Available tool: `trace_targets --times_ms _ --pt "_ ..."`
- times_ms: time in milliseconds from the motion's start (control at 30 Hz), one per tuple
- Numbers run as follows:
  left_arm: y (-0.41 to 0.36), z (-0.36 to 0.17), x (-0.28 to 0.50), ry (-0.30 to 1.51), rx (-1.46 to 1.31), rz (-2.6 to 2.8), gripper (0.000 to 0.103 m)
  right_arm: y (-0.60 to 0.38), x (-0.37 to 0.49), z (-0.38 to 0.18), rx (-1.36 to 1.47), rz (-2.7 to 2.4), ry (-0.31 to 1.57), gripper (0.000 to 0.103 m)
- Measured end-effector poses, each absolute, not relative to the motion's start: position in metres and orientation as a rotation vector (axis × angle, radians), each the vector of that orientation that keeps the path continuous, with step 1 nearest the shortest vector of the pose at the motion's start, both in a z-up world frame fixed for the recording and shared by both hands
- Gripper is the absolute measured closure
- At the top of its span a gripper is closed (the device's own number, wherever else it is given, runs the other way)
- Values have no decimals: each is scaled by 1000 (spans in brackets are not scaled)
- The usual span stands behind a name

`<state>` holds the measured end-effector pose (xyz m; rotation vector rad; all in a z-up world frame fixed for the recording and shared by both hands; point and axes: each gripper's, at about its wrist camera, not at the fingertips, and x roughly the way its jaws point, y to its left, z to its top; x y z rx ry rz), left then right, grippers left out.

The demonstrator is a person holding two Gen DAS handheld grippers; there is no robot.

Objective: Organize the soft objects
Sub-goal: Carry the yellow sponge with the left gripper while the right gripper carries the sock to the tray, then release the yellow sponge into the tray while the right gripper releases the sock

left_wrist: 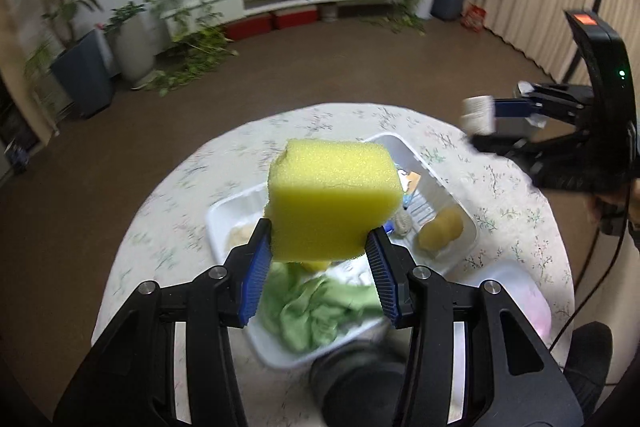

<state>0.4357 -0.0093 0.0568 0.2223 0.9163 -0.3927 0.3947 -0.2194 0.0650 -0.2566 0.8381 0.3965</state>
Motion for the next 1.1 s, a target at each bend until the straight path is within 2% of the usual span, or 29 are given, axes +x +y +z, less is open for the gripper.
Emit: trace_targets --times_ms 267,667,867,1100 --pt "-41 7 460 1015 303 -409 59 -167 416 24 -358 523 916 50" --pt "-56 3 471 1050 384 -399 57 -138 413 -3 -455 647 947 50" --pt "-55 -11 480 1136 423 -387 56 -137 420 -10 -454 646 976 50" --pt "-56 -19 482 1157 425 -378 50 -140 425 -14 -451 632 991 50"
